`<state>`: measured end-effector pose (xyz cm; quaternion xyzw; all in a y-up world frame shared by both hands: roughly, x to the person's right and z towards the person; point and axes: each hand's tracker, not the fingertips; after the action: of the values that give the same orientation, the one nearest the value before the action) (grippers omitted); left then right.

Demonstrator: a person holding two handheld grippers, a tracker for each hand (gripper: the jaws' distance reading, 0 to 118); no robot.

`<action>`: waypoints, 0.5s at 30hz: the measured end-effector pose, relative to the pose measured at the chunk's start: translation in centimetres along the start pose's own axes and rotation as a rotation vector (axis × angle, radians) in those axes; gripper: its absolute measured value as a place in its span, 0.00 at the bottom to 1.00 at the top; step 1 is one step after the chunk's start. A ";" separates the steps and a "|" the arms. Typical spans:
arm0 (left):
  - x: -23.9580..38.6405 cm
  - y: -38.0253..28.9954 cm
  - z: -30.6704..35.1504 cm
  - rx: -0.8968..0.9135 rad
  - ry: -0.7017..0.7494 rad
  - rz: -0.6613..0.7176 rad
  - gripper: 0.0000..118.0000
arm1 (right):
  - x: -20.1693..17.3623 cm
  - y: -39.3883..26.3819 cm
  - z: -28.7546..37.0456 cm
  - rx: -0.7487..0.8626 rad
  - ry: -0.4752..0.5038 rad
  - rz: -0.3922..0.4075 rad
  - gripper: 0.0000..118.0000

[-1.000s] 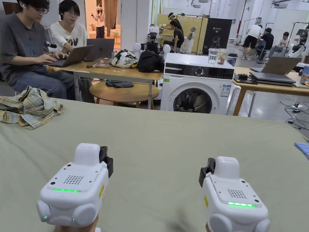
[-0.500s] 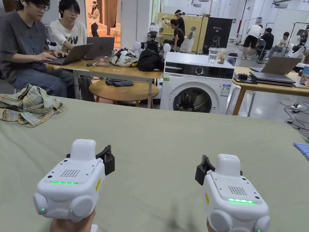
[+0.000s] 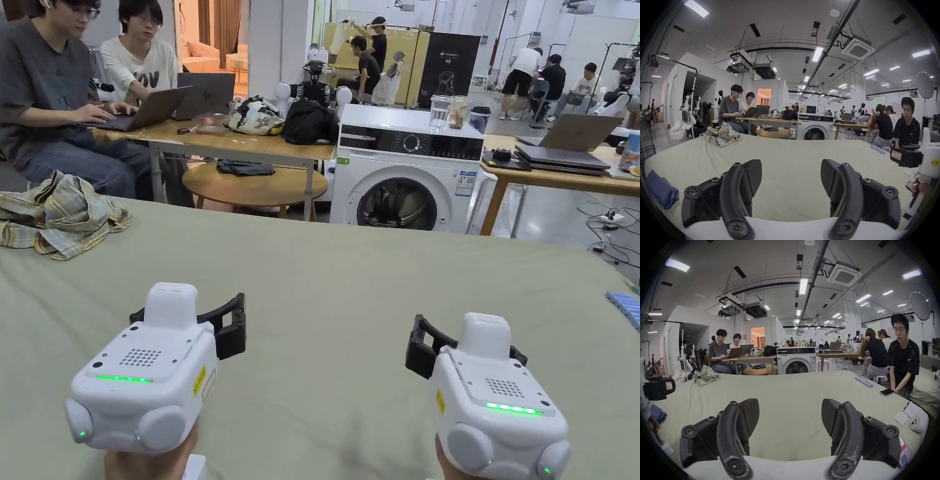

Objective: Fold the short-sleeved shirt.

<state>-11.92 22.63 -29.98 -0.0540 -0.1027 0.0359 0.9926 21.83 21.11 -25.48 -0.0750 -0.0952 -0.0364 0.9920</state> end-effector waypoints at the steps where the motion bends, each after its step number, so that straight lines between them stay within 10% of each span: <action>1: 0.0 0.0 0.0 0.006 0.001 0.000 0.64 | 0.1 0.1 0.1 0.002 0.016 -0.004 0.69; 15: -0.4 0.3 0.3 0.010 0.055 -0.054 0.64 | -0.2 0.7 0.1 0.016 0.049 -0.058 0.69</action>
<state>-12.38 22.97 -29.81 -0.0473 -0.0766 0.0082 0.9959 21.69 21.78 -25.51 -0.0634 -0.0733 -0.0664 0.9931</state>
